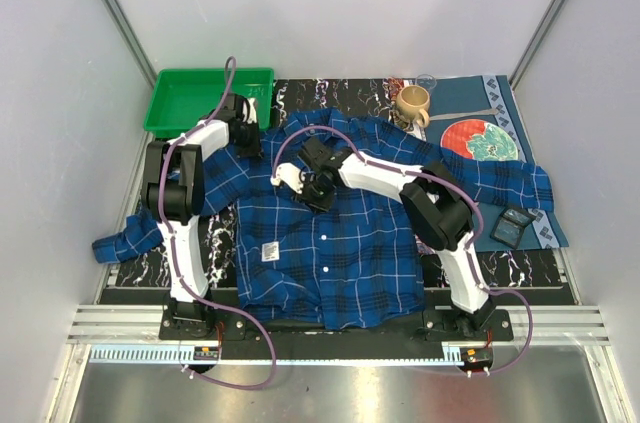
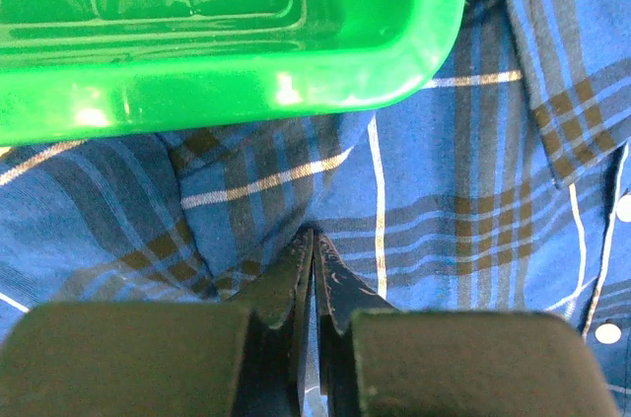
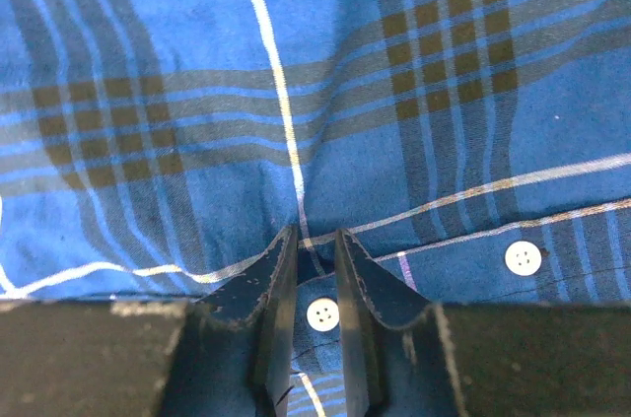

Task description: Pin the brooch onto the clothing

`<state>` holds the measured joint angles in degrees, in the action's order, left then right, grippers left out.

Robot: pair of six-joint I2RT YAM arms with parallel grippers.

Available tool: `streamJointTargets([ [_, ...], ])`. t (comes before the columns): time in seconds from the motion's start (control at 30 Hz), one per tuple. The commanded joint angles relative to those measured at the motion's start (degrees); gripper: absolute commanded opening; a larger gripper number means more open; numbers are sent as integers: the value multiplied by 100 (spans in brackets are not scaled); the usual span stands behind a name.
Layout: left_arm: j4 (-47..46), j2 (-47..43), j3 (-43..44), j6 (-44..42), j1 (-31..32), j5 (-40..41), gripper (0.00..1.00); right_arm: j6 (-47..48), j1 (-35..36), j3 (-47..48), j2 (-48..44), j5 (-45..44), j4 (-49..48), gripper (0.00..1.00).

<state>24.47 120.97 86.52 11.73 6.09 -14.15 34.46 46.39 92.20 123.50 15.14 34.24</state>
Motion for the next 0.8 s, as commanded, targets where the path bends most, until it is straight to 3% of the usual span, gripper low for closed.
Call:
streamJointTargets([
  [0.0,154,102,295,172,24,176,6,351,63,-474,-300,314,759,28],
  [0.2,190,155,357,102,24,228,6,518,72,-677,-520,411,874,32],
  [0.3,199,181,392,84,24,220,6,361,72,-477,-582,577,865,39],
  [0.4,225,103,401,-38,33,36,11,71,63,-12,-617,622,882,55],
  [0.47,111,-229,269,-135,42,-175,23,-140,20,235,-713,543,857,62],
  [0.57,32,-957,6,-530,59,-421,44,-562,-313,719,-810,525,874,63],
  [0.63,93,-1363,-274,-1117,68,-465,51,-755,-551,957,-863,657,926,66],
  [0.67,128,-1731,-363,-1355,59,-396,63,-782,-683,992,-872,622,944,66],
  [0.77,575,-2129,-636,-2269,-19,-210,68,-861,-1184,1028,-837,377,1041,66],
])
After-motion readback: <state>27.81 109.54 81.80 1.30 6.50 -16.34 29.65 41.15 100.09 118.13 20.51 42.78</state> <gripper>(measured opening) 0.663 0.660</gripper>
